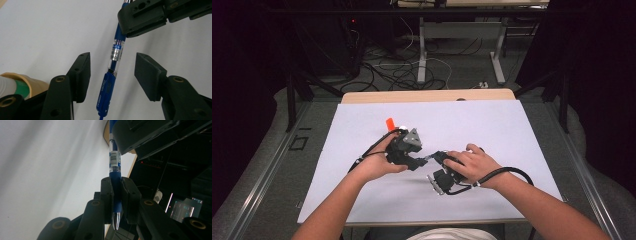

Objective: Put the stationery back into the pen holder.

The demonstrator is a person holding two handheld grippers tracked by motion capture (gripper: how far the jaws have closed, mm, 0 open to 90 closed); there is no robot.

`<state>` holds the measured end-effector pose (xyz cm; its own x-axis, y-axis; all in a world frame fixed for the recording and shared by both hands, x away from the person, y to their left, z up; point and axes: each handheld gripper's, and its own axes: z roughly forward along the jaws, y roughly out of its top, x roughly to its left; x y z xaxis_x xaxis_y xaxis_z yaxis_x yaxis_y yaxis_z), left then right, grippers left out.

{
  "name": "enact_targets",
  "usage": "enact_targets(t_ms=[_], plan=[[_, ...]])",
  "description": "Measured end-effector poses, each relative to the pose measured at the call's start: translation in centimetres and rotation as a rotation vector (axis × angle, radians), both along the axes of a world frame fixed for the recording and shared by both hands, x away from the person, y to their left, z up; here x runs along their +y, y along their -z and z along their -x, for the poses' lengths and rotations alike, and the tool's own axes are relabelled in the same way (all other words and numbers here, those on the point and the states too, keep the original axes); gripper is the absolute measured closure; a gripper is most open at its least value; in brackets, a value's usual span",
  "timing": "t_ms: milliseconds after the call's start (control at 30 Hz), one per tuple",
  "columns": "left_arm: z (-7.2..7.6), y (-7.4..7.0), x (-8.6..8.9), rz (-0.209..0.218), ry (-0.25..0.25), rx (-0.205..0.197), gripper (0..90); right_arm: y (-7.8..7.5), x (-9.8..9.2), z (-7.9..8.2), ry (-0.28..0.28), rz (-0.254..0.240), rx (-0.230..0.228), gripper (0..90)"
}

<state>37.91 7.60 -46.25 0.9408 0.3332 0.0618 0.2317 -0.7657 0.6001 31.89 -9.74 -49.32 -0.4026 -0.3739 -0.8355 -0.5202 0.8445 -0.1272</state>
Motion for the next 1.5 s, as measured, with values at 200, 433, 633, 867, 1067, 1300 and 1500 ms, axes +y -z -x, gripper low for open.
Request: enact_targets(t_ms=[200,433,633,867,1067,1300,1500], plan=[[0.1,0.3,-0.8,-0.060,0.020,-0.004,54.8,0.2,0.1,0.2,-0.003,0.010,-0.005,80.9],[0.1,0.5,-1.3,-0.089,0.025,-0.007,61.1,0.4,0.4,0.5,-0.006,0.016,-0.005,80.9],[0.1,0.6,-1.8,-0.120,0.043,-0.010,64.1,0.5,0.7,0.5,-0.019,0.018,-0.007,80.8],[0.1,0.6,-2.3,-0.143,0.053,-0.006,68.5,0.4,0.9,0.7,-0.031,0.022,-0.014,80.9],[0.2,0.6,-2.6,-0.155,0.058,-0.004,73.1,0.5,1.0,0.8,-0.040,0.031,-0.020,80.8],[0.1,0.6,-2.7,-0.176,0.062,0.002,77.7,0.6,1.1,0.8,-0.043,0.037,-0.017,80.8],[0.2,0.8,-2.8,-0.189,0.072,0.001,78.7,0.8,1.1,0.8,-0.035,0.033,-0.003,80.7]])
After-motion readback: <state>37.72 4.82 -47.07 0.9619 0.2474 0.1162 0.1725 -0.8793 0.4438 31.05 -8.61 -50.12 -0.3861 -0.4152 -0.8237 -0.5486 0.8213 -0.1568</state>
